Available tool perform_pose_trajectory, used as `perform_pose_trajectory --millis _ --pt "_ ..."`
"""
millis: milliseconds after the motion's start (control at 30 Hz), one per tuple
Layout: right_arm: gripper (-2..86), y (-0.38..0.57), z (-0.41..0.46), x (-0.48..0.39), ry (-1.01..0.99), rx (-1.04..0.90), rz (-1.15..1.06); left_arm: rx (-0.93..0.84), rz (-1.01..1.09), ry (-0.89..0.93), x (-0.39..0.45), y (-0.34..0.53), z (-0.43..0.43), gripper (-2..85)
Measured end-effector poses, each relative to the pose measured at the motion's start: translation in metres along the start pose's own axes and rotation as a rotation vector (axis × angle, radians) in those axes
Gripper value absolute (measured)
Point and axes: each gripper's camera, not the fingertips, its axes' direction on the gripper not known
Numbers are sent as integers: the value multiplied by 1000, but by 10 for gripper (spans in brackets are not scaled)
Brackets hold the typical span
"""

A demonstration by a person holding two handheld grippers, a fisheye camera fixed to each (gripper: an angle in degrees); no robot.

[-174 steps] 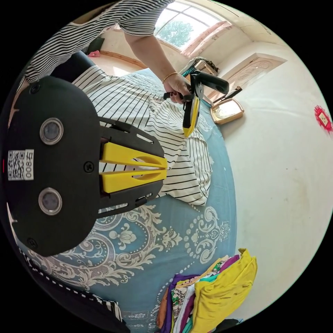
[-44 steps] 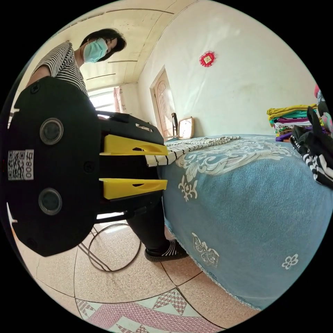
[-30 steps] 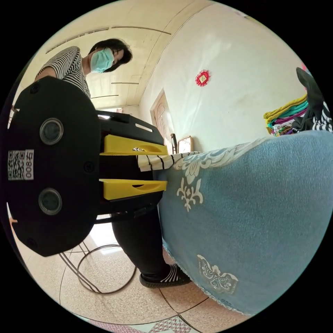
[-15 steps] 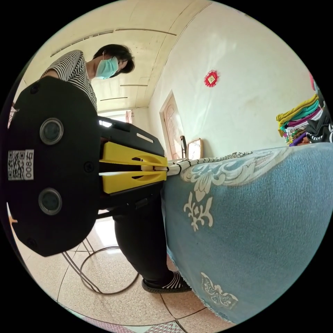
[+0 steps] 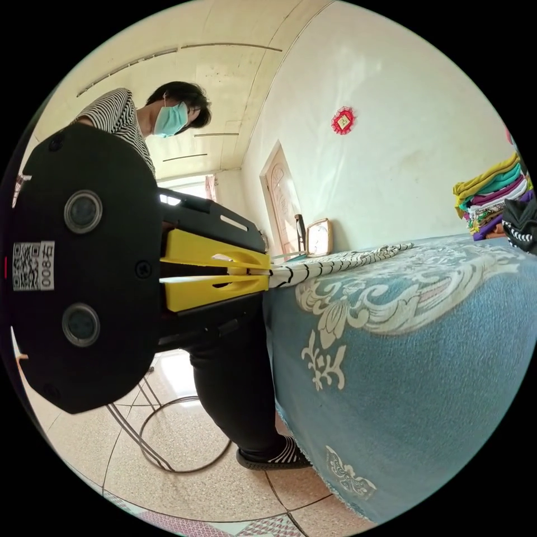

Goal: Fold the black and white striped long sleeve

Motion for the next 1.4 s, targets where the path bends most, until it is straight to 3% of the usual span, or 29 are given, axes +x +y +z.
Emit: perform_pose_trajectory --millis 433,567,967,1400 --pt "10 22 56 -34 28 -3 -15 -44 34 -62 33 21 -1 26" --pt "9 35 72 -49 14 14 -32 48 71 32 54 34 -21 12" --pt "7 79 113 -163 -19 5 -252 112 281 150 144 72 -69 6" --pt "6 173 143 -255 -19 -41 -439 152 329 233 179 144 -118 7"
